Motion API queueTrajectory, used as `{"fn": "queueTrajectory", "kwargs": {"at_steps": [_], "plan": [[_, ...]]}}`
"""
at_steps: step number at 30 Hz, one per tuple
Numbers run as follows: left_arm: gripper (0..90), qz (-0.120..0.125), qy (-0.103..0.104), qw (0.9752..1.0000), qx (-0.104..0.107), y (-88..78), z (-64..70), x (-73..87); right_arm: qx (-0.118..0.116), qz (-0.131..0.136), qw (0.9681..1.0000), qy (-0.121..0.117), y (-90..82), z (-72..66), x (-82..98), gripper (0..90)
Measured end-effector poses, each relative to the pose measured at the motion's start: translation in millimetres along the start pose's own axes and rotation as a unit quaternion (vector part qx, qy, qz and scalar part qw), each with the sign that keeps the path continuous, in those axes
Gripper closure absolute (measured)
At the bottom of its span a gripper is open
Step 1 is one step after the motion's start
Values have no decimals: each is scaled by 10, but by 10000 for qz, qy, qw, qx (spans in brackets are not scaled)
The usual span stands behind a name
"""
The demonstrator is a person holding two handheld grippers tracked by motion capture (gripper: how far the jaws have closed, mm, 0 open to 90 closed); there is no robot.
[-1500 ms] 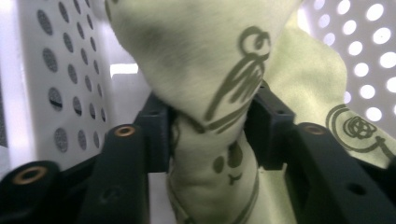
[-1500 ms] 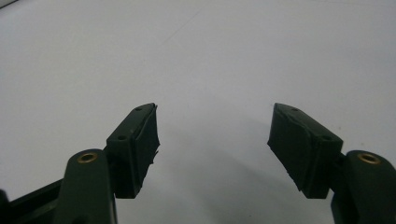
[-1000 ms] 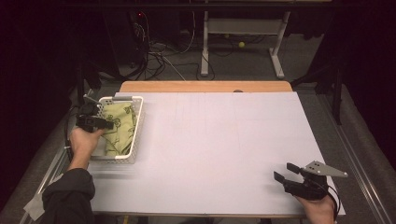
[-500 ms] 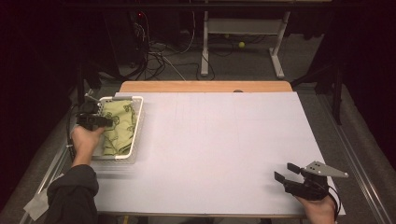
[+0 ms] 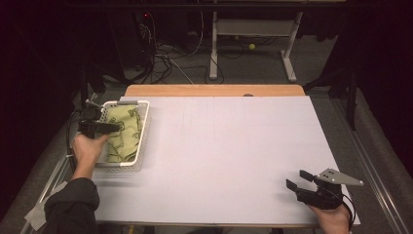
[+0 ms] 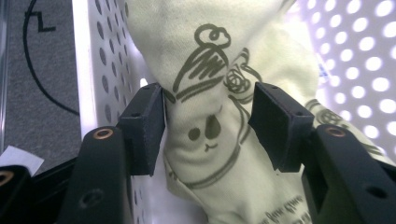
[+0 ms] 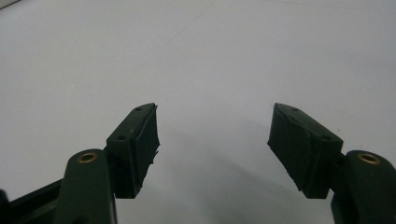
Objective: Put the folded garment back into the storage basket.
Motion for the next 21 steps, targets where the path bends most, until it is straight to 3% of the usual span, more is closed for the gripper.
{"fn": "queueTrajectory", "kwargs": {"at_steps": [5, 11, 21], "plan": [[421, 141, 109, 9998, 8, -64, 55, 47, -11, 12, 10000, -16, -4, -8, -2, 335], [386, 525, 218, 9983, 96, -211, 170, 37, -21, 18, 10000, -14, -7, -8, -3, 336], [386, 711, 544, 9957, 231, -306, 397, 96, -35, 29, 10000, -48, -10, -14, -4, 335]]}}
Point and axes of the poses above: each handheld gripper's, and its own axes: y roughly forward along the jaws, x roughly out of its underside, z roughly to its right, the point moved 9 cm from there along y, roughly forward along the jaws, and after that the axes turned 15 degrees about -z, right-handed, at the moved point
